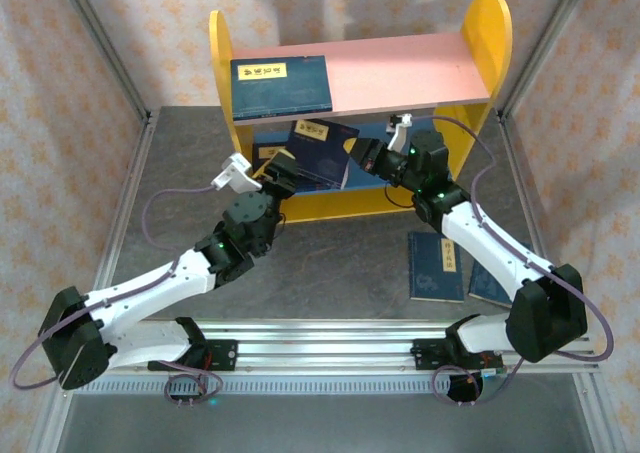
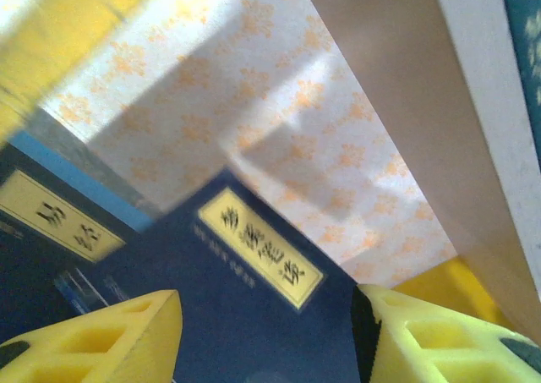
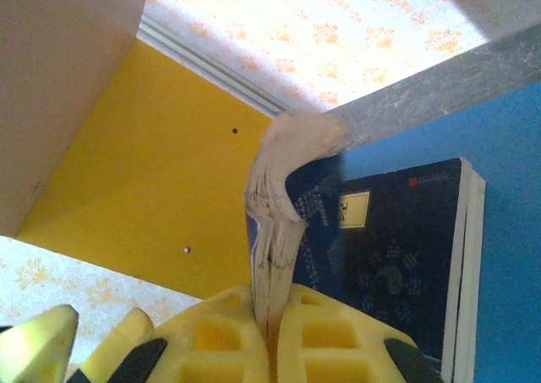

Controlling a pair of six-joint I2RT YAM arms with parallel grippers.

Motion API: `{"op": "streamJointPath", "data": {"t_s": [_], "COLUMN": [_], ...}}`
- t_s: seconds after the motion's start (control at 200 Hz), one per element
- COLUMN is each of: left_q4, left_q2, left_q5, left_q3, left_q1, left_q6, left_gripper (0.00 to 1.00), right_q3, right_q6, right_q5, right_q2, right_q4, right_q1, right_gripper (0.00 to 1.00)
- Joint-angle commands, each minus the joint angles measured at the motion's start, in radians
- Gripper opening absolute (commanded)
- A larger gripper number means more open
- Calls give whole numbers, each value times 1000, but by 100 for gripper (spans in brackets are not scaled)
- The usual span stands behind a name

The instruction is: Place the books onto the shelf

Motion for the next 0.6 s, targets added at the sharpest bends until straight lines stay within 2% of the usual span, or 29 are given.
{"op": "streamJointPath", "data": {"t_s": [0.0,0.265,0.596], "left_q4": [-155,-348,-505], "left_q2": [-59,-171,-267], "left_q5": [-24,-44,-60], "left_q3": [0,10,3], "left_q1": [26,59,97], "left_q6": [20,56,79], "left_gripper": [54,54,55], "right_q3": [53,99,186], "right_q6": [-55,-75,-98], "right_q5": [-69,-183,-321], "right_q2": [18,106,235], "right_q4": [11,16,7], "right_q1": [-26,-53,-75], "right_gripper": [4,4,3]}}
